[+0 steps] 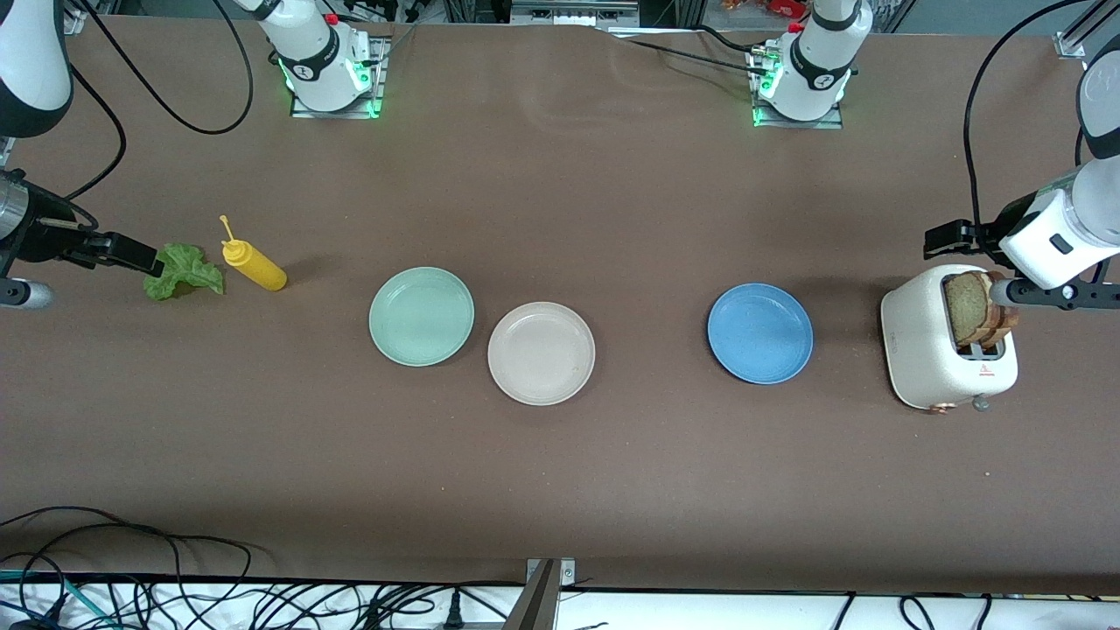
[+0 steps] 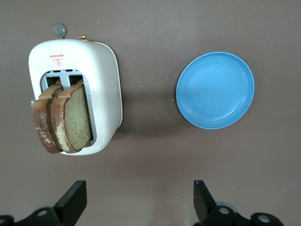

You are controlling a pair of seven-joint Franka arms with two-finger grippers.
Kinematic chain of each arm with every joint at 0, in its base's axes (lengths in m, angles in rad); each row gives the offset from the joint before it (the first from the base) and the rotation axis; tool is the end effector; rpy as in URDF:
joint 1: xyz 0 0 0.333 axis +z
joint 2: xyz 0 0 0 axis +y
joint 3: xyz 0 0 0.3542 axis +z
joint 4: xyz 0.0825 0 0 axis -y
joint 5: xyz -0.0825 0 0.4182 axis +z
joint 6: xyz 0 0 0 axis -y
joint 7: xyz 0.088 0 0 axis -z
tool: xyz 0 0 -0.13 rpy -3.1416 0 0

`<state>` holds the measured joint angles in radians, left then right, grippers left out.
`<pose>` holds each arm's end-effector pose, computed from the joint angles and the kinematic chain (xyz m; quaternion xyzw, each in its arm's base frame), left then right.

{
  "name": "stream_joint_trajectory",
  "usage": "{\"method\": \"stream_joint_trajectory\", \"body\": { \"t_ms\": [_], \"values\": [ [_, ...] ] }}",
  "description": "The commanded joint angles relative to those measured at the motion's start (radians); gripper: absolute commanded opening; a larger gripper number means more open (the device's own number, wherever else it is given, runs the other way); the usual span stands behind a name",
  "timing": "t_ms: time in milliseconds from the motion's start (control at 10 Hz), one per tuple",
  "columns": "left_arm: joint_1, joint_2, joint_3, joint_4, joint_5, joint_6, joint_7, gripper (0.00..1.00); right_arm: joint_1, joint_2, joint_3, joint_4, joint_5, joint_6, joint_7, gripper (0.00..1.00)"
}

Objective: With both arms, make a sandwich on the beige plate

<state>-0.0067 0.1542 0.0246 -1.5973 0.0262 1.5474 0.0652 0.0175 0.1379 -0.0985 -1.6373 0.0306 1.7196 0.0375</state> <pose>0.6218 0.0137 0.5313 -0.9944 0.0245 0.1024 0.0107 0.6356 -0.0447 0.5341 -0.9977 0.0616 0.0273 0.0089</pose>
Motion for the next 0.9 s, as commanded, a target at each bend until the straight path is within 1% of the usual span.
{"method": "stream_joint_trajectory", "body": {
  "t_ms": [0,400,600,700,800],
  "values": [
    [-0.001,0.015,0.003,0.031,-0.023,-0.012,0.008,1.0,-0.005,-0.006,0.002,-0.004,0.014,0.002,-0.004,1.0],
    [-0.003,0.018,0.004,0.031,-0.017,-0.012,0.008,1.0,-0.005,-0.006,0.002,-0.004,0.014,0.002,-0.004,1.0],
    [0.022,0.03,0.011,0.033,-0.022,-0.01,0.008,1.0,-0.005,-0.006,0.0,-0.004,0.014,0.002,-0.004,1.0],
    [0.028,0.057,0.014,0.045,-0.019,-0.003,0.008,1.0,-0.005,-0.006,0.0,-0.004,0.014,0.002,-0.007,1.0],
    [0.037,0.109,0.017,0.071,-0.016,0.023,0.008,1.0,-0.005,-0.006,0.0,-0.004,0.014,0.002,-0.007,1.0]
  ]
}}
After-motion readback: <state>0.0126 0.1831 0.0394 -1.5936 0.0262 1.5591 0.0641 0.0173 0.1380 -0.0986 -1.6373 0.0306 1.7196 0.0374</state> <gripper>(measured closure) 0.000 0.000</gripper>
